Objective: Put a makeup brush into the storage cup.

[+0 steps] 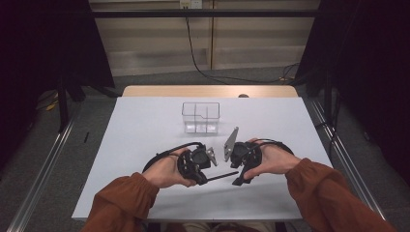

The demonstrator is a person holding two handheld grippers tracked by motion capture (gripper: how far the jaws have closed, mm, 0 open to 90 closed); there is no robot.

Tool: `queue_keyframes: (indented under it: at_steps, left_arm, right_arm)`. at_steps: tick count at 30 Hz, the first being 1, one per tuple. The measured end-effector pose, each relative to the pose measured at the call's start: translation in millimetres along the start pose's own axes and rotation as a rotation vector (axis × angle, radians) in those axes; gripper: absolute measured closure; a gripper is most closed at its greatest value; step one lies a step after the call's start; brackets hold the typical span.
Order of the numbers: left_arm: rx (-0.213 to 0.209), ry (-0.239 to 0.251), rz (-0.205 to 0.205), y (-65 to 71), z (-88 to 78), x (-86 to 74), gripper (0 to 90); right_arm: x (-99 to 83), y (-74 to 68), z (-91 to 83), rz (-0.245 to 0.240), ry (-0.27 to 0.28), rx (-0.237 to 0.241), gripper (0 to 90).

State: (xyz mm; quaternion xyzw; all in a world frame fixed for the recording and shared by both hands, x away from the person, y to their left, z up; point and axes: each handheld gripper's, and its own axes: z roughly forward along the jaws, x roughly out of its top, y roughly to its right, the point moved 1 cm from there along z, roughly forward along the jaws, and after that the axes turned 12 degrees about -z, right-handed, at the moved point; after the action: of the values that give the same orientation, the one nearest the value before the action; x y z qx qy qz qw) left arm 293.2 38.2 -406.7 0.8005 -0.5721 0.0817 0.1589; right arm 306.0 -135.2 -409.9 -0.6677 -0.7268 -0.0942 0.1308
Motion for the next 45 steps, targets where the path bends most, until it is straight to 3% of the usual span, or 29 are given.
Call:
queue_keyframes:
  at_steps: [2, 5, 12, 16, 23, 34, 39, 45]
  left_arm:
    - [0.000, 0.008, -0.006, 0.5, 1.2, 0.0, 84.1]
    - [-0.006, -0.013, 0.017, -0.1, 0.5, 0.8, 84.1]
    - [-0.008, 0.004, 0.005, 0.6, 1.3, 1.0, 84.1]
    - [-0.007, 0.007, 0.011, 0.5, 1.1, 0.6, 84.1]
    - [0.000, 0.013, 0.020, 0.2, 1.4, 0.5, 84.1]
    - [-0.007, 0.051, 0.030, -3.2, 2.0, -2.9, 82.7]
    - [-0.022, 0.078, 0.012, -4.7, 3.8, -5.3, 81.8]
    - [-0.040, 0.137, -0.002, -8.8, 0.3, -12.0, 71.4]
  right_arm:
    - [2.1, 0.2, -0.2, 0.008, -0.011, 0.011, 45.7]
    - [3.2, 1.5, 0.6, -0.005, -0.005, 0.014, 50.1]
    - [5.4, 2.0, 4.1, -0.008, -0.003, 0.038, 65.2]
    - [5.4, 3.4, 5.2, -0.037, 0.007, 0.015, 68.5]
    - [6.8, 3.1, 7.1, -0.046, 0.020, 0.031, 81.6]
    - [3.2, 3.0, 7.0, -0.053, 0.050, 0.066, 84.4]
    - [1.7, 2.8, 7.4, -0.054, 0.061, 0.068, 84.5]
    - [-2.4, 3.1, 5.4, -0.034, 0.069, 0.066, 84.5]
